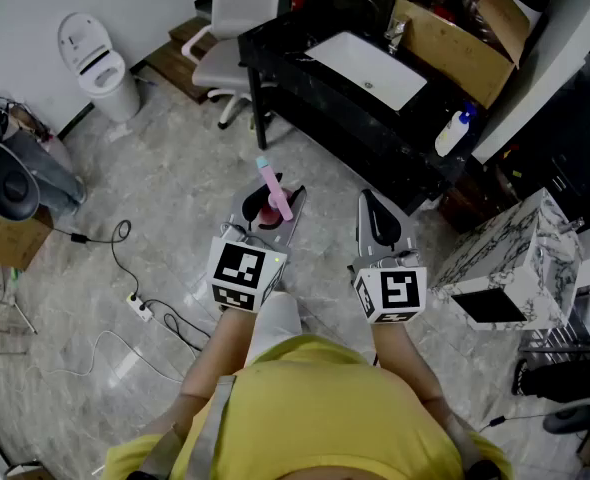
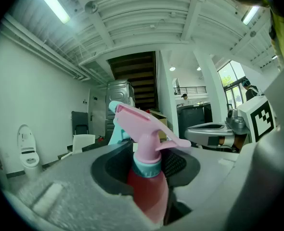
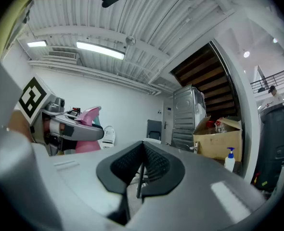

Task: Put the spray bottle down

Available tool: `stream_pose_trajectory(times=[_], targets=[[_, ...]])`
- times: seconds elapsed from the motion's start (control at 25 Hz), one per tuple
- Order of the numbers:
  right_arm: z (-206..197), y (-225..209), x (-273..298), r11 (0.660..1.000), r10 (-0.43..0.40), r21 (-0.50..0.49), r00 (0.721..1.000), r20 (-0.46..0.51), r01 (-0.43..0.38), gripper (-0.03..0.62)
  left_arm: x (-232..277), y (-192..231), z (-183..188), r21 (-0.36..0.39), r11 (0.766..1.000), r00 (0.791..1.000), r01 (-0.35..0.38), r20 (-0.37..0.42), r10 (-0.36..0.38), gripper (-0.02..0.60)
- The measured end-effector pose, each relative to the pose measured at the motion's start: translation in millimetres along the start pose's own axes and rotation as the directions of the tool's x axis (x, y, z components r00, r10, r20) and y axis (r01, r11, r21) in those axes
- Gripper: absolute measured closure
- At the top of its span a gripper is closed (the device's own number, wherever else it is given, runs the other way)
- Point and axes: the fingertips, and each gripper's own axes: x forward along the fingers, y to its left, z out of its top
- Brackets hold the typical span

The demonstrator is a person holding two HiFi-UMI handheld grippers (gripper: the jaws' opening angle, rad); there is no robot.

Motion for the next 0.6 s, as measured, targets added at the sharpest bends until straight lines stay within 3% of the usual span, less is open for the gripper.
stream_pose_trajectory(times=[0.28, 0.6], targets=[[-13, -14, 58, 0.999, -0.002, 0.038, 1.0, 0.018, 0.001, 0.595, 43, 42, -11, -0.013, 1.0, 1.0, 0.006, 0.005, -0.006, 0.422], [-23, -48, 177, 0.999, -0.018, 0.047, 1.0, 0.019, 0.017, 0.595, 133, 116, -8, -0.008, 0.999, 0.999, 0.033, 0.013, -0.032, 0.422]])
